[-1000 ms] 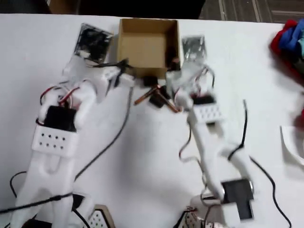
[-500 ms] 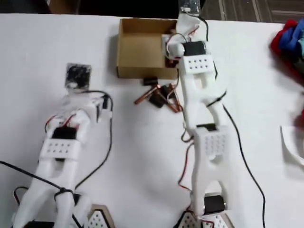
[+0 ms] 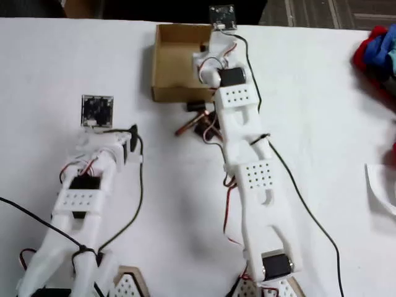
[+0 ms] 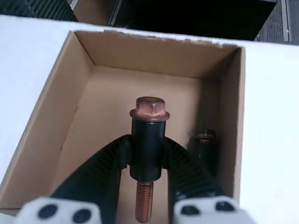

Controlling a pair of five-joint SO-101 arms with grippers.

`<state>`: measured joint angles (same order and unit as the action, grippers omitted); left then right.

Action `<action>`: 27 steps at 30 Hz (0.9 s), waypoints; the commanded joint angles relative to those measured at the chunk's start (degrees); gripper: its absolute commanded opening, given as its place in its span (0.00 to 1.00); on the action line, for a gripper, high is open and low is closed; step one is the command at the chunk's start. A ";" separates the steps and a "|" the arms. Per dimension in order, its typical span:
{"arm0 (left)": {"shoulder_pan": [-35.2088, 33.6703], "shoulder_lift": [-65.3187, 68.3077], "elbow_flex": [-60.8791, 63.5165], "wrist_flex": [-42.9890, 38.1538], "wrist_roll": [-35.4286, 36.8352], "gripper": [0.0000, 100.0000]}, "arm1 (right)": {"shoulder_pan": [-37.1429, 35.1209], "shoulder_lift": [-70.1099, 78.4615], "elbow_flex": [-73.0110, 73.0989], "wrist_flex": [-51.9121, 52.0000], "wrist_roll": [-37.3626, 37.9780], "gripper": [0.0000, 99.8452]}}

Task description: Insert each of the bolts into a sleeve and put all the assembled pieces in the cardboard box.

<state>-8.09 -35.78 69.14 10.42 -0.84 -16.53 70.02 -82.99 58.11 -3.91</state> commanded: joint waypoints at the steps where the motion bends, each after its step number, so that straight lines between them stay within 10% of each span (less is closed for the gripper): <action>1: -0.44 -1.14 -0.22 -1.14 0.09 0.23 | -0.04 -1.45 -3.78 -2.86 0.79 0.02; 27: -0.44 -1.23 -0.22 -1.32 0.18 0.23 | 1.01 -1.19 10.29 -7.60 0.62 0.02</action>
<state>-8.09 -35.78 69.14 10.15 -0.84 -16.09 70.02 -72.26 51.78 -3.56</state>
